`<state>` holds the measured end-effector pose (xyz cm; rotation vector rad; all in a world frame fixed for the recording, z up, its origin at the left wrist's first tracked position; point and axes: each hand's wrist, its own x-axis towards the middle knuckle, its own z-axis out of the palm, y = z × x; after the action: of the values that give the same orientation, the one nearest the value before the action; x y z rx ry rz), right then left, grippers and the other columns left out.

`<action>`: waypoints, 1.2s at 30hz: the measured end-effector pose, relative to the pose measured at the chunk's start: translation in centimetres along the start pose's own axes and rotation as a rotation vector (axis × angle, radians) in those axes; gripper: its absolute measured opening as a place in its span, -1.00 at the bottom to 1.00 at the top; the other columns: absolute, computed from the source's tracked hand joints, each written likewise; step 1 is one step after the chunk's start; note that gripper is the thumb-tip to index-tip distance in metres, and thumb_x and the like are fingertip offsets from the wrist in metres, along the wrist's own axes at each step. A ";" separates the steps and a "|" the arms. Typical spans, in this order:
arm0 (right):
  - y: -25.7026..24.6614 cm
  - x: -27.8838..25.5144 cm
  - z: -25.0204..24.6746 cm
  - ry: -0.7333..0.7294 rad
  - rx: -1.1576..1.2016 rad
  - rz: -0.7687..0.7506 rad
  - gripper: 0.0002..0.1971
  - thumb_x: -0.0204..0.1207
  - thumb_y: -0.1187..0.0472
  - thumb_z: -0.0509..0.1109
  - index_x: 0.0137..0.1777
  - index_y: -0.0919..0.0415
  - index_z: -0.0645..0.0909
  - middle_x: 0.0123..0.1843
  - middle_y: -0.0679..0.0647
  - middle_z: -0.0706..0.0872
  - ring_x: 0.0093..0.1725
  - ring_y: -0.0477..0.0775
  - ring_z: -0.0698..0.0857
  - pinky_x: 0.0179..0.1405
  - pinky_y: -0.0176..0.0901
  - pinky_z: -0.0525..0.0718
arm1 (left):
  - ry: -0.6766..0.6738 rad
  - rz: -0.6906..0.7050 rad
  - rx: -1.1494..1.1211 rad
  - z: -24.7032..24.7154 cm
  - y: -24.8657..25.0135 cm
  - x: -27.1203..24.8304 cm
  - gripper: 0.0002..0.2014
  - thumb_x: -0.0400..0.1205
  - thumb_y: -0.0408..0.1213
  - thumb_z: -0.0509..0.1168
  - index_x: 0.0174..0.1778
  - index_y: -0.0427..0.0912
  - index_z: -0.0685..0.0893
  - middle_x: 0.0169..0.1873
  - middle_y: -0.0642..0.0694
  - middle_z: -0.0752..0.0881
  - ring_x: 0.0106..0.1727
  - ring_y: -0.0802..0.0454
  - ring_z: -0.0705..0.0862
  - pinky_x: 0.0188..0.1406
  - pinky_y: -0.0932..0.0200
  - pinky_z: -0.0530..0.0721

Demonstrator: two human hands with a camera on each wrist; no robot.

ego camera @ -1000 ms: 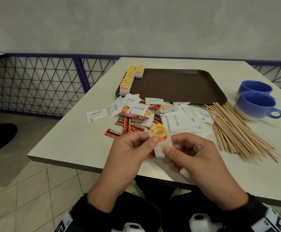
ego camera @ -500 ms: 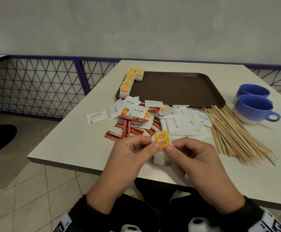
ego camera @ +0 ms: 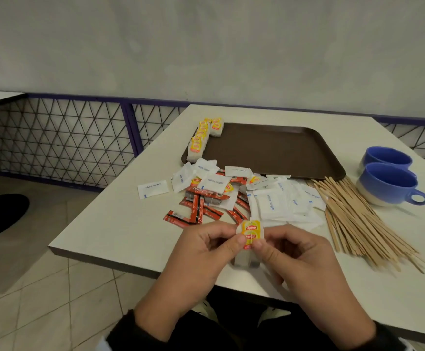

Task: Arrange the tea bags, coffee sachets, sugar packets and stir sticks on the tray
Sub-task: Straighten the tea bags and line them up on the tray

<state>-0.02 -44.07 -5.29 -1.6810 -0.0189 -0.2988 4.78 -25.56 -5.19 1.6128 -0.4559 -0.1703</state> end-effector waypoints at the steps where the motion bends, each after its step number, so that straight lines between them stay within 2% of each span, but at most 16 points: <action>1: 0.0 0.1 0.1 0.009 0.008 0.007 -0.84 0.37 0.05 0.63 -0.09 0.05 0.87 -0.35 0.05 0.75 -0.42 -0.03 0.58 -0.37 -0.14 0.52 | -0.004 0.008 0.006 0.0 0.0 0.0 -0.86 0.65 -0.19 0.43 0.01 -0.12 0.88 -0.04 -0.09 0.85 0.09 -0.10 0.79 0.20 -0.09 0.76; 5: -0.3 0.4 0.2 -0.029 0.038 0.066 -0.86 0.33 0.10 0.63 -0.21 0.16 0.83 -0.47 0.15 0.73 -0.52 -0.02 0.55 -0.48 -0.22 0.47 | 0.019 0.036 0.019 0.3 -0.5 0.2 -0.87 0.62 -0.13 0.46 -0.05 -0.06 0.88 -0.06 -0.06 0.84 0.05 -0.10 0.79 0.17 -0.22 0.74; 7: -0.5 0.6 0.1 -0.084 0.011 0.104 -0.81 0.33 0.09 0.63 -0.21 0.21 0.82 -0.44 0.22 0.75 -0.49 0.00 0.54 -0.44 -0.17 0.44 | 0.033 0.039 0.021 0.3 -0.7 0.3 -0.86 0.59 -0.13 0.46 -0.06 -0.09 0.88 -0.09 -0.05 0.84 0.02 -0.09 0.79 0.14 -0.20 0.75; 9: -0.8 0.9 0.0 -0.146 -0.041 0.145 -0.77 0.34 0.05 0.65 -0.20 0.24 0.82 -0.39 0.27 0.76 -0.45 0.03 0.55 -0.41 -0.13 0.44 | 0.026 0.022 0.018 0.1 -0.7 0.3 -0.91 0.63 -0.20 0.48 -0.05 -0.10 0.87 -0.08 -0.04 0.84 0.03 -0.01 0.79 0.13 -0.09 0.76; 12: -1.8 1.5 -0.1 -0.267 -0.144 0.161 -0.68 0.37 -0.03 0.67 -0.19 0.26 0.83 -0.37 0.21 0.74 -0.37 0.01 0.62 -0.37 -0.14 0.53 | -0.009 0.013 0.019 -0.4 -0.4 0.4 -0.93 0.63 -0.23 0.48 -0.07 -0.06 0.88 -0.07 -0.04 0.85 0.05 -0.01 0.80 0.17 -0.08 0.76; 14: -3.3 2.2 -0.2 -0.353 -0.220 0.172 -0.67 0.39 -0.08 0.65 -0.11 0.21 0.85 -0.32 0.18 0.76 -0.33 -0.01 0.64 -0.33 -0.09 0.55 | -0.011 0.072 0.030 -0.8 0.1 0.5 -0.91 0.61 -0.17 0.48 -0.07 -0.03 0.88 -0.08 -0.03 0.84 0.04 -0.04 0.80 0.15 -0.07 0.76; 15: -4.4 2.6 -0.5 -0.384 -0.247 0.181 -0.71 0.37 -0.07 0.63 -0.11 0.17 0.87 -0.31 0.16 0.77 -0.33 -0.03 0.64 -0.35 -0.09 0.57 | 0.002 0.136 0.052 -1.3 0.3 0.4 -0.91 0.59 -0.15 0.47 -0.08 -0.01 0.88 -0.09 -0.01 0.84 0.03 -0.04 0.80 0.10 0.00 0.76; 18: -8.4 4.4 -1.5 -0.414 -0.355 0.138 -0.77 0.32 -0.11 0.55 -0.15 -0.01 0.87 -0.19 0.14 0.84 -0.32 -0.02 0.66 -0.31 -0.11 0.68 | 0.039 0.283 0.151 -3.6 1.1 0.3 -0.90 0.60 -0.28 0.49 -0.12 0.02 0.89 -0.14 0.05 0.83 -0.02 0.01 0.79 -0.04 0.23 0.72; 20: -10.8 6.1 -2.0 -0.392 -0.397 0.065 -0.75 0.31 -0.16 0.52 -0.12 -0.08 0.87 -0.15 0.14 0.84 -0.32 0.02 0.65 -0.26 -0.06 0.69 | 0.066 0.295 0.210 -5.7 1.6 0.5 -0.82 0.61 -0.36 0.49 -0.13 0.05 0.89 -0.16 0.07 0.83 -0.05 0.04 0.79 -0.06 0.23 0.74; 22: -12.3 8.6 -2.3 -0.328 -0.409 0.033 -0.75 0.32 -0.15 0.51 -0.10 -0.07 0.86 -0.19 0.14 0.82 -0.37 0.01 0.62 -0.27 -0.10 0.69 | 0.088 0.271 0.243 -7.6 2.2 1.0 -0.80 0.62 -0.32 0.49 -0.16 0.13 0.88 -0.18 0.06 0.84 -0.08 0.04 0.79 -0.05 0.15 0.76; 25: -12.7 13.9 -2.2 -0.219 -0.435 0.026 -0.76 0.49 -0.03 0.52 -0.01 0.10 0.86 -0.30 0.20 0.75 -0.38 0.06 0.54 -0.28 -0.07 0.60 | 0.086 0.190 0.325 -9.8 3.7 3.1 -0.84 0.64 -0.23 0.48 -0.16 0.16 0.87 -0.18 0.10 0.85 -0.09 0.10 0.78 -0.03 0.12 0.73; 27: -11.8 18.3 -1.8 -0.153 -0.419 0.041 -0.75 0.52 0.01 0.56 0.04 0.17 0.84 -0.27 0.30 0.72 -0.33 0.13 0.53 -0.32 -0.04 0.57 | 0.042 0.121 0.421 -11.3 5.5 5.2 -0.90 0.63 -0.13 0.46 -0.16 0.15 0.86 -0.18 0.18 0.84 -0.10 0.24 0.76 -0.07 0.25 0.68; 29: -10.4 22.5 -1.3 -0.096 -0.413 0.072 -0.73 0.53 0.04 0.58 0.11 0.20 0.82 -0.26 0.24 0.72 -0.31 0.12 0.56 -0.37 -0.06 0.58 | -0.036 0.063 0.577 -12.7 7.2 7.7 -0.93 0.62 -0.03 0.45 -0.13 0.17 0.84 -0.16 0.29 0.82 -0.10 0.38 0.73 -0.11 0.35 0.63; 30: -9.7 24.4 -0.9 -0.087 -0.428 0.087 -0.74 0.55 0.06 0.58 0.13 0.19 0.81 -0.26 0.19 0.73 -0.30 0.10 0.59 -0.37 -0.07 0.60 | -0.072 0.042 0.649 -13.4 8.0 9.1 -0.93 0.62 0.00 0.45 -0.12 0.18 0.83 -0.15 0.31 0.81 -0.09 0.40 0.73 -0.09 0.34 0.65; 33: -7.9 28.6 0.0 -0.078 -0.464 0.139 -0.76 0.57 0.09 0.57 0.17 0.15 0.78 -0.19 0.15 0.79 -0.24 0.07 0.65 -0.32 -0.09 0.65 | -0.146 -0.030 0.831 -14.9 9.0 12.8 -0.90 0.62 0.05 0.43 -0.05 0.18 0.81 -0.12 0.28 0.79 -0.05 0.38 0.72 0.00 0.26 0.71; 36: -6.5 31.6 0.9 -0.087 -0.477 0.210 -0.74 0.57 0.13 0.57 0.20 0.20 0.74 -0.14 0.20 0.77 -0.25 0.05 0.65 -0.36 -0.13 0.65 | -0.203 -0.105 1.054 -15.8 8.5 15.2 -0.79 0.64 0.12 0.38 0.11 0.17 0.76 -0.01 0.27 0.73 0.03 0.34 0.67 -0.05 0.36 0.64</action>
<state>29.49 -47.41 7.45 -2.1480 0.1754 -0.0712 22.88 -17.18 7.21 2.6702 -0.6738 -0.1851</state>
